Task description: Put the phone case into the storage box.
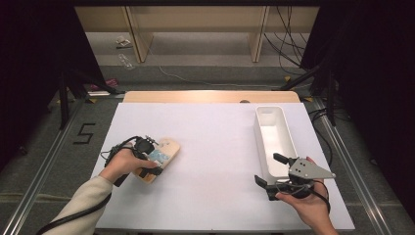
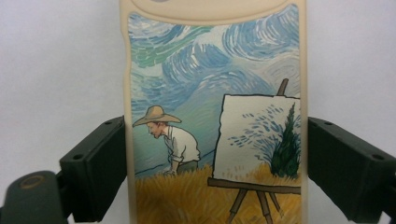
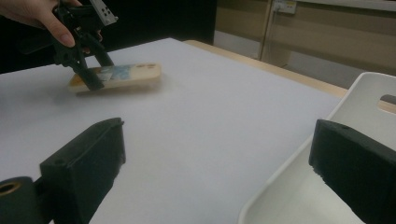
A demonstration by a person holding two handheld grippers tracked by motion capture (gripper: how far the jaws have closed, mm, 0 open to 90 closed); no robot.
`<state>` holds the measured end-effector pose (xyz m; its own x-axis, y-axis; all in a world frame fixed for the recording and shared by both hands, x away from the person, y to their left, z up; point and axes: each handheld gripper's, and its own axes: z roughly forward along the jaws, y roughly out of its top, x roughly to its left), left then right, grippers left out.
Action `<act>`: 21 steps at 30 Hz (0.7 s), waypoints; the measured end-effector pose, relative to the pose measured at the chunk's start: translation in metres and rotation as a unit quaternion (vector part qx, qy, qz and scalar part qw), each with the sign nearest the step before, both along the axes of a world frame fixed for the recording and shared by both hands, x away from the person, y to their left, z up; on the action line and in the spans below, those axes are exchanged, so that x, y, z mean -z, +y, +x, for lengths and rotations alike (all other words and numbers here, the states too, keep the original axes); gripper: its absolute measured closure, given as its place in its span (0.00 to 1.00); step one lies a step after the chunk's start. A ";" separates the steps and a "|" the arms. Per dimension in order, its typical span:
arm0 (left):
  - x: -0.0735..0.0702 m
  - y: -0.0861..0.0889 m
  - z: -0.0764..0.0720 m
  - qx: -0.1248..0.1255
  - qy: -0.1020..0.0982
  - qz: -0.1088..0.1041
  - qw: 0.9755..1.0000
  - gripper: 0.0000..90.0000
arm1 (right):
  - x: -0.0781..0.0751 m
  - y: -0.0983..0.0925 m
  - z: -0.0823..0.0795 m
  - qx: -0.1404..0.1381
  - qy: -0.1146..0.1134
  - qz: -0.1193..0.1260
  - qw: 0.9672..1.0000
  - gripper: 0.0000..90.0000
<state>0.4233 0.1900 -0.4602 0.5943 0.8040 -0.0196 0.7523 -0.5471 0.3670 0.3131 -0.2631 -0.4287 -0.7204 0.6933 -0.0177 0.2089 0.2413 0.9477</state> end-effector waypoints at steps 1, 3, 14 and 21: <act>-0.001 0.000 -0.001 0.000 -0.004 -0.004 1.000 0.12 | 0.000 0.000 0.000 0.000 0.000 0.000 1.000 0.05; -0.003 -0.001 -0.003 0.002 -0.014 -0.007 1.000 0.12 | 0.000 0.000 0.000 0.000 0.000 0.000 1.000 0.05; -0.011 -0.006 -0.013 -0.002 -0.073 -0.039 0.997 0.12 | -0.001 -0.001 -0.001 0.002 -0.002 0.001 1.000 0.05; -0.013 -0.006 -0.022 -0.008 -0.109 -0.057 0.992 0.12 | -0.001 -0.001 -0.001 0.001 -0.001 0.002 1.000 0.05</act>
<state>0.4012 0.1844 -0.4474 0.5819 0.8131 0.0158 0.6566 -0.4811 0.5809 0.3122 -0.2645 -0.4280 -0.7188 0.6950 -0.0175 0.2067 0.2376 0.9491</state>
